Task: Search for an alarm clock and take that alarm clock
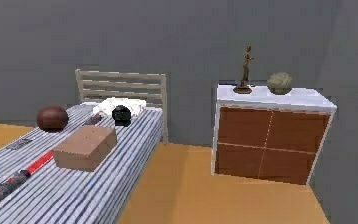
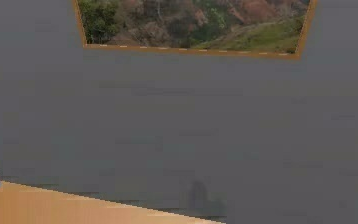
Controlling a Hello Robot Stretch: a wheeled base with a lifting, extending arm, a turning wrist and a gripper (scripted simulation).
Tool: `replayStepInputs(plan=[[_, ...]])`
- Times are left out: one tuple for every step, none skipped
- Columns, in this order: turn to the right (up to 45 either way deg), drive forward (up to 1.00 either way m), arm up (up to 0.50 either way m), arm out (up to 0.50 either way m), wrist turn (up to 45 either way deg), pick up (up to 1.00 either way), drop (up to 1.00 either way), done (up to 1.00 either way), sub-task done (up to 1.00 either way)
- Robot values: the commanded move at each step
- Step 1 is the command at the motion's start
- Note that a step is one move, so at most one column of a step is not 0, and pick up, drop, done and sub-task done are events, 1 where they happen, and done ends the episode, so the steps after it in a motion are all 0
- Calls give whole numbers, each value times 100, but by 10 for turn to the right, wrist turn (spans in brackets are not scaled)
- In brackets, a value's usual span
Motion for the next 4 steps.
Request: replayStepInputs(plan=[[0,80,0,0,0,0,0,0,0],[-450,0,0,0,0,0,0,0,0],[-450,0,0,0,0,0,0,0,0],[-270,0,0,0,0,0,0,0,0]])
